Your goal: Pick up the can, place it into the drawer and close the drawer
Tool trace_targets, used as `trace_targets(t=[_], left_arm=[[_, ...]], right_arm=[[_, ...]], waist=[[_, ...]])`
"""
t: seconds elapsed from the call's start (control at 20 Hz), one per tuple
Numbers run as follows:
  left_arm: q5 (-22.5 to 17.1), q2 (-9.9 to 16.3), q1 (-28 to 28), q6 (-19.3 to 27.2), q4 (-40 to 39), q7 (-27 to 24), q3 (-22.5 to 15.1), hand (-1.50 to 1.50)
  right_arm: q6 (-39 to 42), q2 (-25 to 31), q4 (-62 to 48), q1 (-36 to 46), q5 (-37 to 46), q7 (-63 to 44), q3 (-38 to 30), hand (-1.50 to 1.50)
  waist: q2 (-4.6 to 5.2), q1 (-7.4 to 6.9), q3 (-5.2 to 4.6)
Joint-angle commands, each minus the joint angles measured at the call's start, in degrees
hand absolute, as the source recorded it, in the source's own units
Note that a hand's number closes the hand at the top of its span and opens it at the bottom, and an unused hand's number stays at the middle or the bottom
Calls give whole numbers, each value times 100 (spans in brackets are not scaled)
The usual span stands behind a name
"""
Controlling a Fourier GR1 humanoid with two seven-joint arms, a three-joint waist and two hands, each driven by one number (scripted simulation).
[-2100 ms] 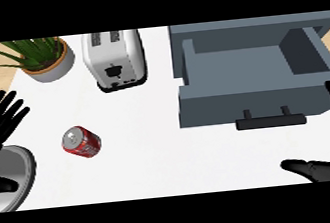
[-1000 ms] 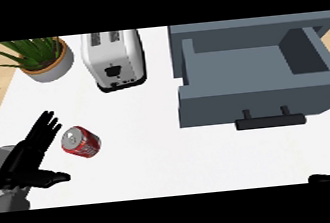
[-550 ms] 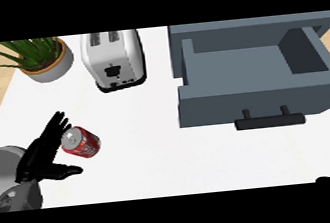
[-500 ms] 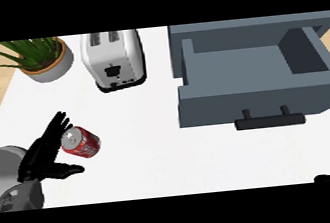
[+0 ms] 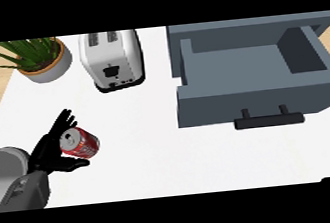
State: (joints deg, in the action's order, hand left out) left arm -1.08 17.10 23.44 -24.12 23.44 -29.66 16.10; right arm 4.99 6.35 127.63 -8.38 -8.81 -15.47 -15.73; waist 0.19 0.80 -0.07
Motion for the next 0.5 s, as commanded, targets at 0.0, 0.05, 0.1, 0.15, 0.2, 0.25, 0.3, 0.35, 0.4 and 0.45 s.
trace_targets(t=[0.0, 0.05, 0.1, 0.15, 0.2, 0.25, 0.3, 0.35, 0.4, 0.45], left_arm=[[194, 122, 460, 2, -809, -487, -12, -150], [117, 190, 362, -138, -754, -538, 38, -150], [267, -2, 343, 89, -842, -818, -70, -150], [206, 282, 373, -341, -884, -821, -25, -150], [225, -106, 537, -67, -838, -632, -93, -150], [255, -60, 682, -6, -1095, -723, -41, -150], [242, 20, 693, -396, -850, -513, -140, -150], [394, -55, 589, -441, -942, -681, -273, -150], [449, -100, 659, -347, -1083, -850, -274, -150], [372, -149, 772, -385, -1004, -664, -247, -150]], right_arm=[[99, 128, -28, 152, -177, -174, -141, -150], [-153, -196, 422, -11, 460, -290, 420, -150], [-14, -297, 181, -166, 451, 73, 414, -150], [123, -95, 31, -105, -9, 136, -37, -150], [195, 26, -417, 81, 89, 363, -118, -150], [207, -35, 203, -292, -68, 129, -160, -150], [-7, -80, -35, 151, 194, 10, 60, -150], [-5, 91, 71, 244, 23, -238, -116, -150], [68, 171, -281, 389, -128, -78, -278, -150], [-87, -123, -60, 233, 208, -96, 78, -150]], waist=[[8, 18, -3], [6, 9, -4], [8, 17, -3], [7, 20, -2], [9, 11, -1], [18, 76, -6], [4, 0, -1], [9, 16, -3], [21, 33, -5], [8, 9, -2]])
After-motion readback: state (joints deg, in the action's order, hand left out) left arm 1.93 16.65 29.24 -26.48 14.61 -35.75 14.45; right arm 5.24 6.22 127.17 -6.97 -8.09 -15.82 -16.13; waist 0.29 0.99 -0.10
